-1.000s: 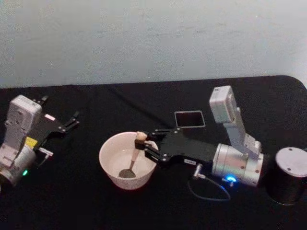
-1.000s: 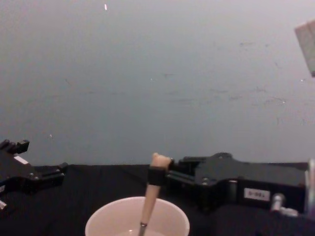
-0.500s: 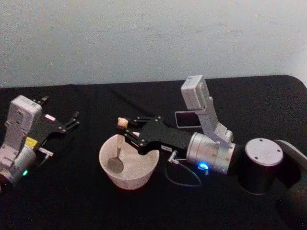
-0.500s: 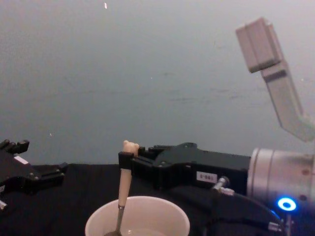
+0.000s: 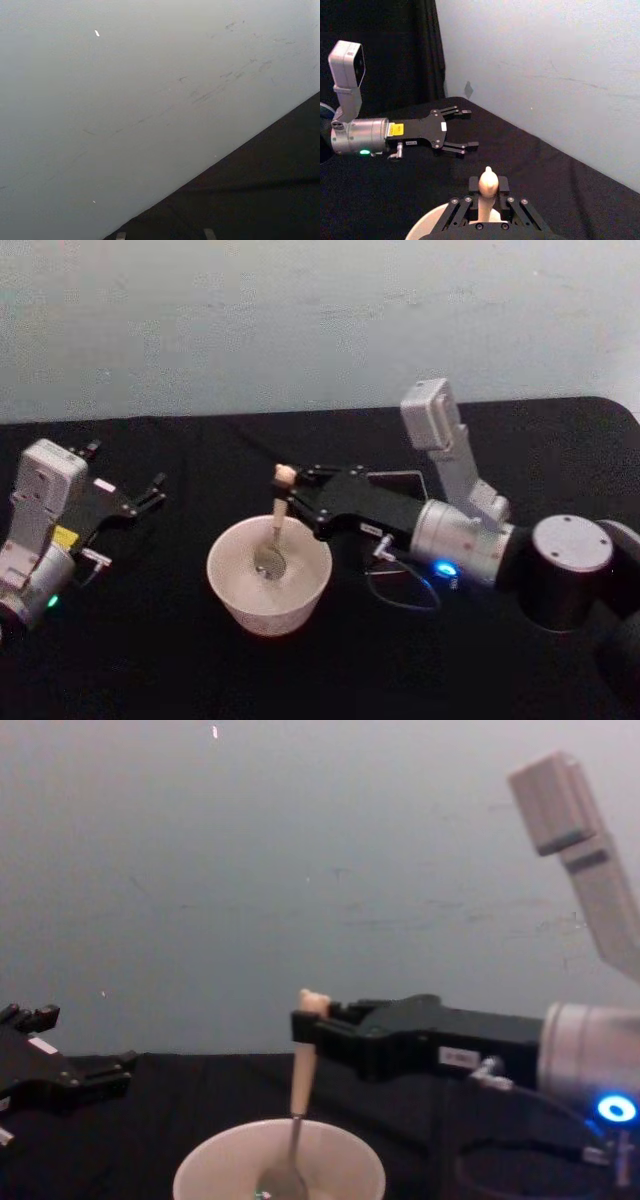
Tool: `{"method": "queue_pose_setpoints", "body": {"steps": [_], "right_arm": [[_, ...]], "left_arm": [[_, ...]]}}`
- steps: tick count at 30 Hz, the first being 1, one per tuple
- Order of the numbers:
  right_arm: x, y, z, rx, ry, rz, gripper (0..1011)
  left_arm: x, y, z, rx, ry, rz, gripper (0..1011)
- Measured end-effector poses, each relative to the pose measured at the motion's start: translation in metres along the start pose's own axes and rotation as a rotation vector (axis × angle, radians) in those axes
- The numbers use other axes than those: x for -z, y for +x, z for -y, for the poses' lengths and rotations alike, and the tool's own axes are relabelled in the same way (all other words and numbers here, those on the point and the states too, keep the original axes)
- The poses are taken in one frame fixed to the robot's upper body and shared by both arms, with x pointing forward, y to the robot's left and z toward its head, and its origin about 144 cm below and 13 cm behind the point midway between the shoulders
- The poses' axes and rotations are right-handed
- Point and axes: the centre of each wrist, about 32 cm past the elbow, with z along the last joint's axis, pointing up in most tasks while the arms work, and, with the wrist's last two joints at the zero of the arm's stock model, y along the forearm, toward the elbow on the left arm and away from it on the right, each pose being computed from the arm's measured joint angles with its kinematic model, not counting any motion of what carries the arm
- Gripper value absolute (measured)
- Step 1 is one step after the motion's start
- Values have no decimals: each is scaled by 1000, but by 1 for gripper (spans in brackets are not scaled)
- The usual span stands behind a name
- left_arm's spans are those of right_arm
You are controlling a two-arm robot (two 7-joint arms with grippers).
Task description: Pick up the stirring spoon with one hand, stir inside the cup, then place it back in its original position.
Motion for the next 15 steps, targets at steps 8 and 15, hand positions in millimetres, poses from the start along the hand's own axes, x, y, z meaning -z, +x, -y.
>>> {"method": "queue_pose_setpoints", "body": {"steps": [8, 15], "right_arm": [[-3, 2, 26, -13, -2, 1, 223], [-2, 0, 42, -42, -15, -2, 223]], "left_arm": [[0, 0, 0, 0, 0, 0, 1001], [0, 0, 0, 0, 0, 0, 1001]]}}
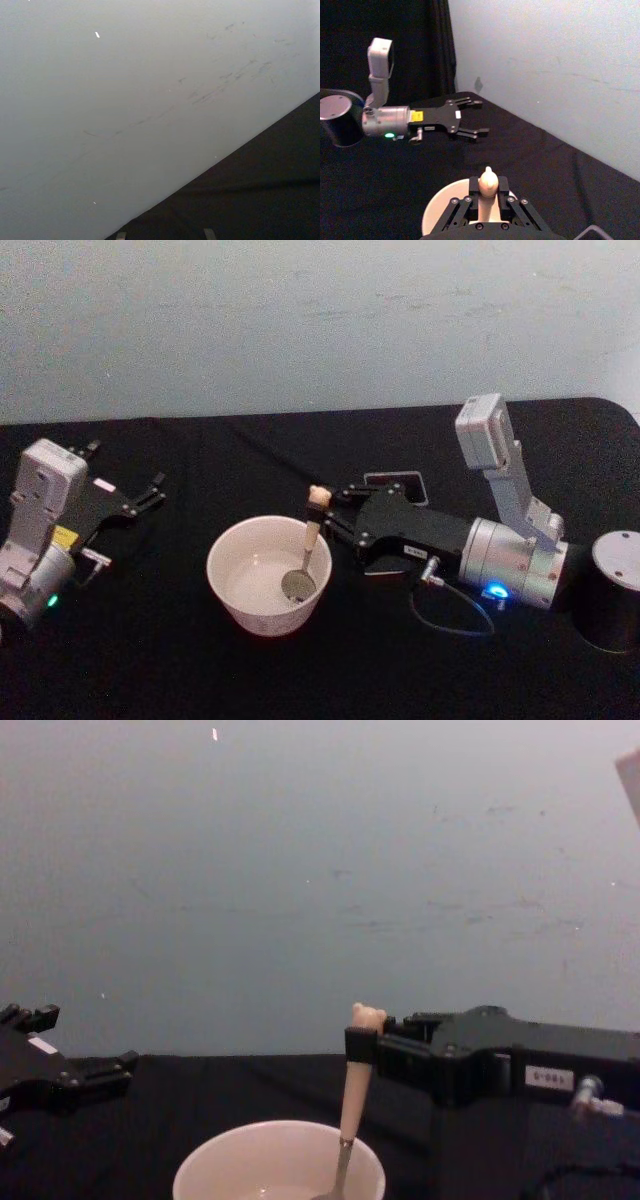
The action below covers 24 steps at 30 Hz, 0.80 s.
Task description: Pick up the stirring spoon with one hand, stir inside the cup, then place it back in its original position.
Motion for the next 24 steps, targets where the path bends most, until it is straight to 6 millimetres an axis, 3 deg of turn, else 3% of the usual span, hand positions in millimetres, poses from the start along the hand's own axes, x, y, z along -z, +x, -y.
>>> {"method": "queue_pose_setpoints", "body": {"steps": [9, 24], "right_arm": [[2, -11, -4, -56, -3, -4, 223], [3, -11, -45, -28, 9, 2, 223]], "left_arm": [[0, 0, 0, 0, 0, 0, 1001], [0, 0, 0, 0, 0, 0, 1001]]}}
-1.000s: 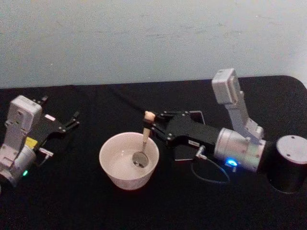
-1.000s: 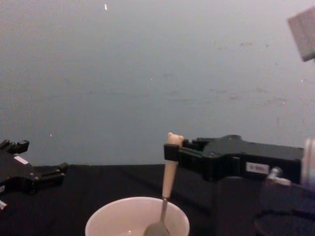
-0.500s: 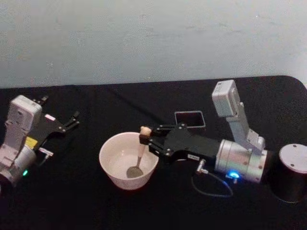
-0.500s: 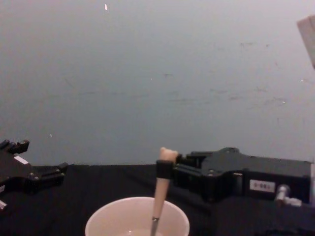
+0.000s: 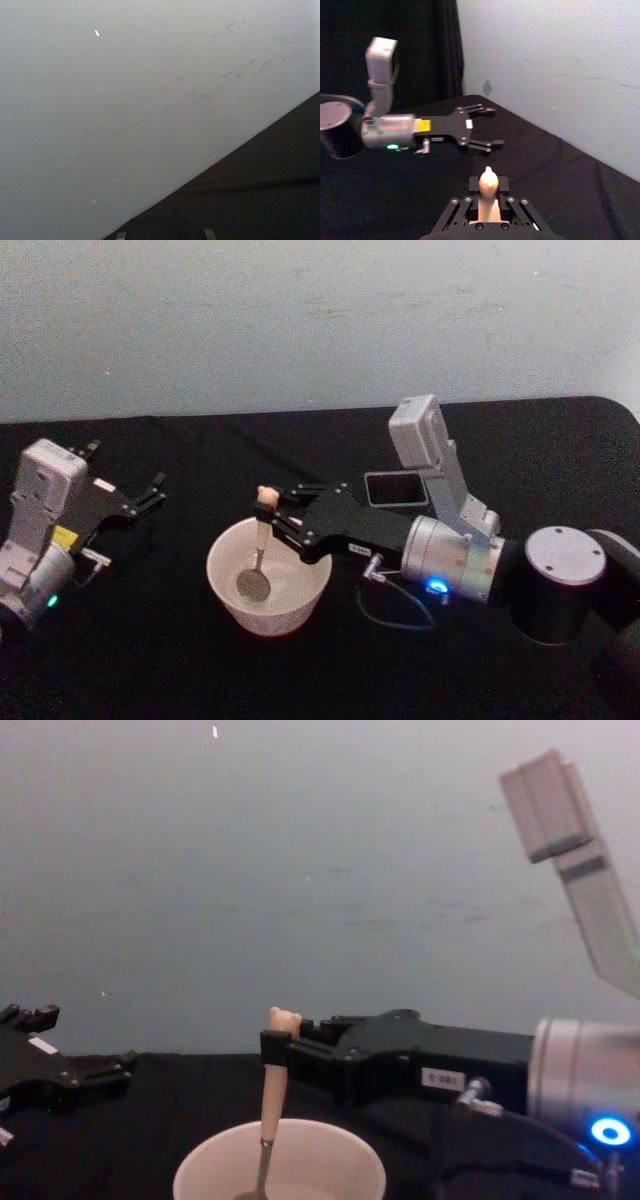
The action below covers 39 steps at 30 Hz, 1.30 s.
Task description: Pick up the stirring spoon with one hand, stir inside the cup, then place it back in its original position.
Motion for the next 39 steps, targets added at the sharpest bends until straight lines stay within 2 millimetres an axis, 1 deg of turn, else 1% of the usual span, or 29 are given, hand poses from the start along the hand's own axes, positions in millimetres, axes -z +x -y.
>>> {"method": "queue_pose_setpoints", "body": {"steps": [5, 8, 12, 15, 19, 25, 30, 35, 39], "right_arm": [[0, 9, -10, 50, -2, -4, 223], [0, 13, -10, 70, -2, -4, 223], [-1, 18, -7, 93, -1, 0, 223], [-1, 20, -1, 103, -4, 3, 223], [-2, 21, 13, 107, -8, 3, 223], [-3, 18, 33, 89, -17, -4, 223], [-4, 13, 43, 57, -23, -16, 223], [-4, 5, 45, 19, -27, -23, 223], [-3, -1, 42, -6, -31, -25, 223]], "left_arm": [[0, 0, 0, 0, 0, 0, 1001], [0, 0, 0, 0, 0, 0, 1001], [0, 0, 0, 0, 0, 0, 1001], [0, 0, 0, 0, 0, 0, 1001], [0, 0, 0, 0, 0, 0, 1001], [0, 0, 0, 0, 0, 0, 1001], [0, 0, 0, 0, 0, 0, 1001], [0, 0, 0, 0, 0, 0, 1001], [0, 0, 0, 0, 0, 0, 1001]]}}
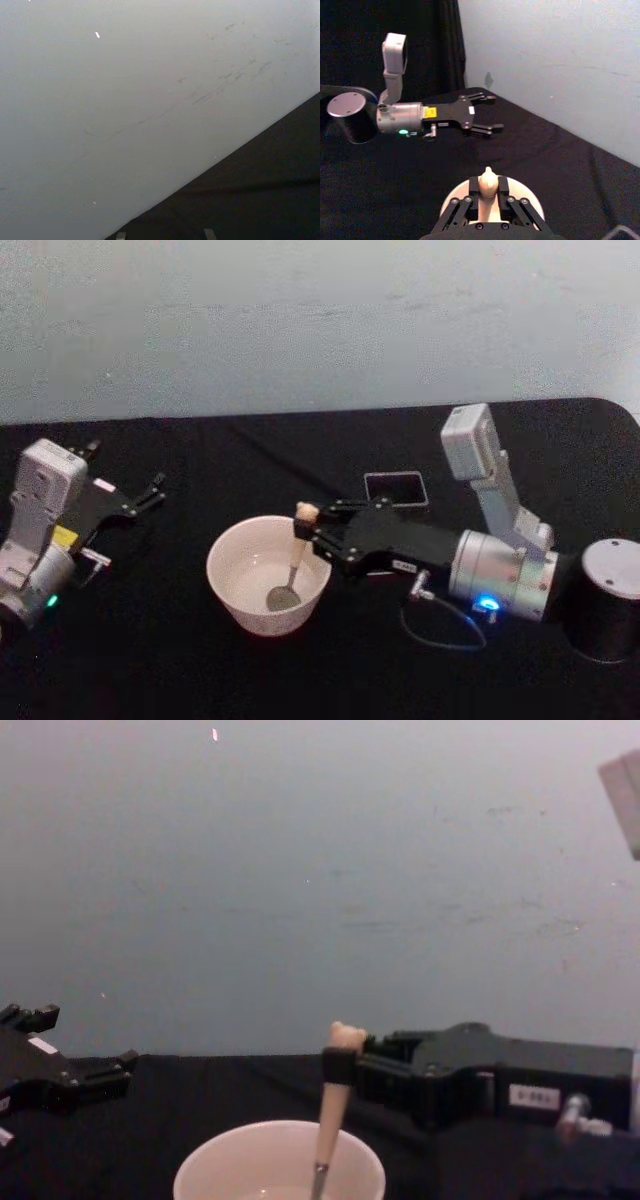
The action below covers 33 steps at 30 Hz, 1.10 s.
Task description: Pick up the stirring spoon with one hand, stir inside the cup, then place it back in its original position.
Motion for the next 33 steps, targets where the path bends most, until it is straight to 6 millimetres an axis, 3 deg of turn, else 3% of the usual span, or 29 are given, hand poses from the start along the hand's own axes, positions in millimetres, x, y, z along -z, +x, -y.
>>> {"method": "queue_pose_setpoints", "body": {"steps": [11, 19, 27, 33], "right_arm": [[0, -6, -33, -12, 7, 18, 223], [3, 1, -55, 32, -7, 27, 223], [1, 13, -54, 80, -6, 28, 223], [0, 20, -41, 99, -9, 40, 223]], "left_arm": [[0, 0, 0, 0, 0, 0, 1001], [0, 0, 0, 0, 0, 0, 1001], [0, 0, 0, 0, 0, 0, 1002], [0, 0, 0, 0, 0, 0, 1001]]}}
